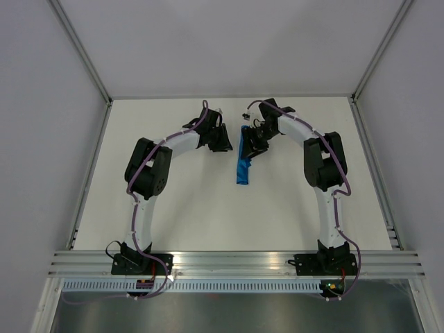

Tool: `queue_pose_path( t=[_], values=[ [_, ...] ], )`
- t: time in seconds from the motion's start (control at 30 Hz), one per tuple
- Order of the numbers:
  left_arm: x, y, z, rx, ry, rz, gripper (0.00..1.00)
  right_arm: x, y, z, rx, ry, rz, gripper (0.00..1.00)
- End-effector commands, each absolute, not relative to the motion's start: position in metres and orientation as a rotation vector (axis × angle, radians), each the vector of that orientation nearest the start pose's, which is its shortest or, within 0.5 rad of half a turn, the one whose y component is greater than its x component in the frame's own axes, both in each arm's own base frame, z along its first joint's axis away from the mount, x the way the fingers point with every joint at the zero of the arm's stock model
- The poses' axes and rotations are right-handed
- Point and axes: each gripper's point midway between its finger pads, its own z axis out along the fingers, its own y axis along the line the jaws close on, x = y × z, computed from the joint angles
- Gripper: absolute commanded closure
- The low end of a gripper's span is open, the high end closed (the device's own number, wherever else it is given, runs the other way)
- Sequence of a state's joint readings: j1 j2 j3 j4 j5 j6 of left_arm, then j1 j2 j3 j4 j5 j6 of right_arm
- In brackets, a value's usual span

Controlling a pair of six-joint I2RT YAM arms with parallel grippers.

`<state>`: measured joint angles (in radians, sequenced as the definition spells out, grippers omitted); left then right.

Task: Fold the napkin, place the utensils inside, and roll it up
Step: Roll the napkin with the utensil

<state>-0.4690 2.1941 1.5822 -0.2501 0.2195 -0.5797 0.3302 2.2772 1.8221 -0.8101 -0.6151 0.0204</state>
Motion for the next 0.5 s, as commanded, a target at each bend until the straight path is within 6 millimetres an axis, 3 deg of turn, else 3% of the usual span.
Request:
queue_pose_path(
  t=[0.0,0.17,0.27,0.3,0.33,0.4,0.43,0.47],
  values=[
    [0.462,-0.309,0.082,-0.028,2.428,-0.798,0.65,0.42,0.238,0.057,-0.534,2.727,0.89,0.48],
    [0.465,-0.303,0.107,-0.009,2.38,-0.807,0.65,0.435,0.222,0.076,-0.49,2.654,0.849,0.46],
    [0.462,-0.294,0.134,0.025,2.334,-0.784,0.64,0.448,0.201,0.112,-0.449,2.53,0.796,0.44],
    [0.457,-0.291,0.135,0.034,2.341,-0.782,0.64,0.45,0.193,0.118,-0.436,2.509,0.777,0.44],
    [0.453,-0.287,0.156,0.053,2.298,-0.782,0.64,0.454,0.181,0.121,-0.418,2.487,0.753,0.44],
    [0.441,-0.281,0.16,0.075,2.296,-0.775,0.62,0.455,0.167,0.15,-0.404,2.412,0.719,0.44],
    [0.434,-0.278,0.181,0.094,2.256,-0.791,0.62,0.457,0.156,0.158,-0.379,2.388,0.704,0.43],
    [0.428,-0.276,0.184,0.102,2.251,-0.793,0.62,0.454,0.148,0.173,-0.37,2.348,0.679,0.43]
  ],
)
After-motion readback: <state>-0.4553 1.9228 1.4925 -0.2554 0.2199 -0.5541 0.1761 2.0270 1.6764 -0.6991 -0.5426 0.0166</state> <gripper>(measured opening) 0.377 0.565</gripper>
